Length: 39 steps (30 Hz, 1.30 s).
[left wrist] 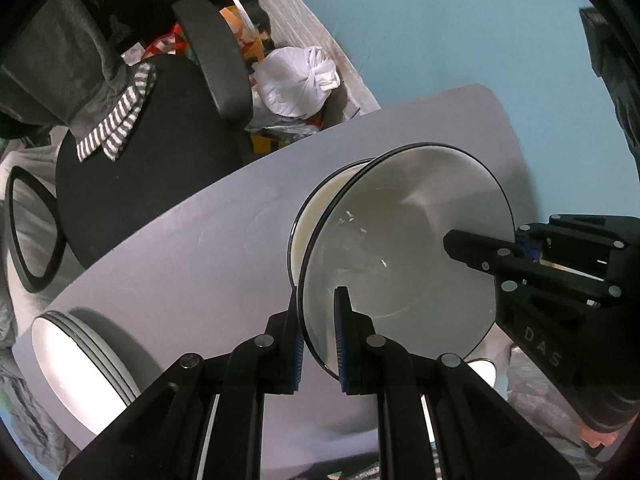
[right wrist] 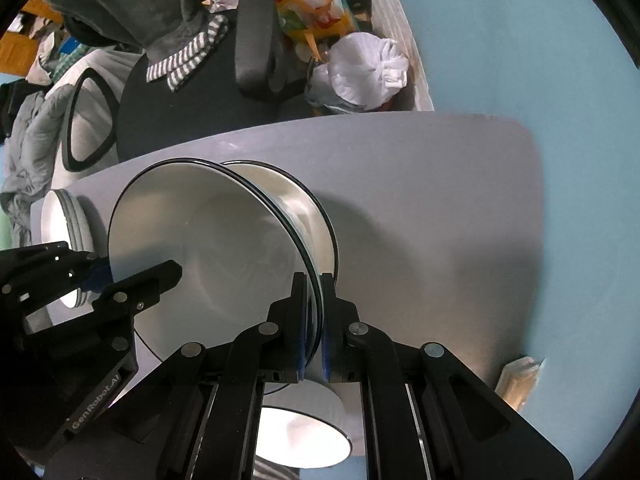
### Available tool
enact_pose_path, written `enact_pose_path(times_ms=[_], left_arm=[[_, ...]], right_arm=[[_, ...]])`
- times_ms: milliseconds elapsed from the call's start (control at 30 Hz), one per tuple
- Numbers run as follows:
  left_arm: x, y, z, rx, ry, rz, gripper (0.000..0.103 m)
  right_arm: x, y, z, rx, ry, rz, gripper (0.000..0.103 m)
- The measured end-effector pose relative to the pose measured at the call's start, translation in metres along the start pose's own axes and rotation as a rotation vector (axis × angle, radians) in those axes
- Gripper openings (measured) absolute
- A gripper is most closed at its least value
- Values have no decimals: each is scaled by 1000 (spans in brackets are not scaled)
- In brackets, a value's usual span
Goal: Organize plates and bowls
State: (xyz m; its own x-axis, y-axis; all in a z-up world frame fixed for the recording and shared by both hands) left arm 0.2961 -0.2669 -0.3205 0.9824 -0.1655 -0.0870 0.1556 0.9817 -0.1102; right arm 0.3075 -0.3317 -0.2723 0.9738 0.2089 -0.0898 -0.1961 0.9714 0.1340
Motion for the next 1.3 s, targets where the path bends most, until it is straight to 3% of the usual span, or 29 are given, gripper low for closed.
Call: enact_pose_path(times_ms=[367, 467, 533, 633, 800, 967, 1033, 1067, 1300], left_arm=[[6, 9, -11, 2, 36, 16, 14], [6, 10, -11, 6, 28, 11, 16], [6, 11, -10, 17, 22, 8, 26], [7, 14, -8, 6, 14, 17, 32], [6, 17, -5, -1, 8, 21, 33], [-1, 20, 0, 7, -8, 24, 47], [-7, 20, 3, -4, -18, 12, 52], [-11, 19, 6, -9, -25, 3, 54], [-38, 10, 17, 14, -56, -78, 62]], right_arm=[[5, 5, -7, -17, 14, -8, 12], [7, 7, -3, -25, 4, 3, 24], [8, 9, -1, -18, 4, 16, 31], [8, 8, 2, -100, 13, 50, 44], [5, 6, 0, -109, 23, 61, 46], [-4, 2, 4, -111, 12, 43, 49], [-10, 1, 8, -109, 2, 30, 69], [-13, 1, 11, -117, -9, 27, 71], [-39, -3, 20, -107, -33, -5, 71]])
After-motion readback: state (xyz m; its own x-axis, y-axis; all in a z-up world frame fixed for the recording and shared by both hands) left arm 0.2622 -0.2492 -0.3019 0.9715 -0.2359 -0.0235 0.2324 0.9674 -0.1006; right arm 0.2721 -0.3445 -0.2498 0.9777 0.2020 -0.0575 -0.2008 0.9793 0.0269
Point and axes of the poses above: each gripper's, at about its wrist camera, not at the fingertips, and z roughly against the way its jaws point, y to its left, x to its top, the point moved 6 cm from there along -z, roughly the way its jaws point, and after that the axes turned 10 degrees about z, right-handed, at the moved point
